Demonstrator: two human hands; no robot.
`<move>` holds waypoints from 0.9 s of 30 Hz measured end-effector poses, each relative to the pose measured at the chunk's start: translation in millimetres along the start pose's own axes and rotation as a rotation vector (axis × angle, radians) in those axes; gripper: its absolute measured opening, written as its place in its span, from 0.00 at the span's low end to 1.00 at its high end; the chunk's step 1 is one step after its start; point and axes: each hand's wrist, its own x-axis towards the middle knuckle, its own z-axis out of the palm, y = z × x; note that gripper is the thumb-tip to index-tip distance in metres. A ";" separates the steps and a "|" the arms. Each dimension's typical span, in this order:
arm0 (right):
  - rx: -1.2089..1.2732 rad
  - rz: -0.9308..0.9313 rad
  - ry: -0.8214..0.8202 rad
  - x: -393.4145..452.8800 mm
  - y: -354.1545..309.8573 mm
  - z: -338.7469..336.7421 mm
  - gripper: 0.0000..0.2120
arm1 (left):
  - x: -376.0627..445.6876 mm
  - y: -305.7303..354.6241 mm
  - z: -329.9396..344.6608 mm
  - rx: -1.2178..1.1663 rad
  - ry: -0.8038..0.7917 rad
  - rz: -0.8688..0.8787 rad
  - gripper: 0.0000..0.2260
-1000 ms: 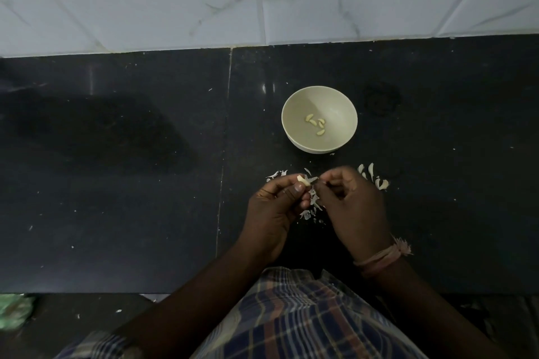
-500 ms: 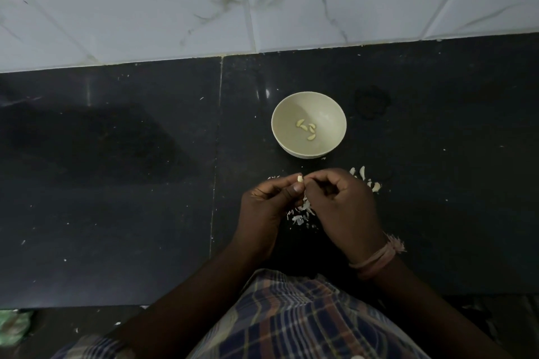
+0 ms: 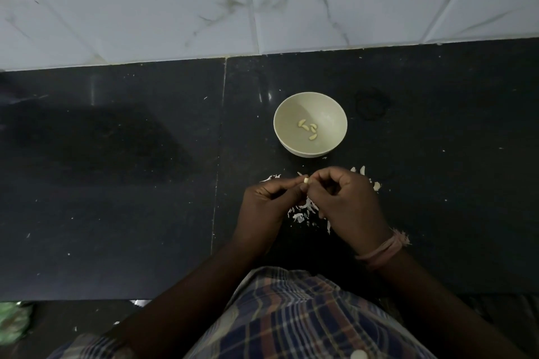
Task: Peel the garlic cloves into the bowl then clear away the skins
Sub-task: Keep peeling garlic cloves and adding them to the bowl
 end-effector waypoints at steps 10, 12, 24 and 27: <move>0.008 0.028 -0.007 0.8 -2.4 1.1 0.04 | -3.3 3.7 2.3 0.044 -0.005 0.006 0.08; 0.041 0.057 -0.016 2.0 -2.4 1.3 0.04 | -2.8 0.9 2.8 -0.002 -0.016 -0.034 0.08; 0.147 0.152 -0.022 4.6 8.6 0.9 0.06 | -0.5 -3.5 5.9 -0.180 -0.068 -0.166 0.07; 0.192 0.157 -0.038 4.9 8.7 2.6 0.06 | 1.1 -3.6 5.9 -0.212 -0.050 -0.204 0.06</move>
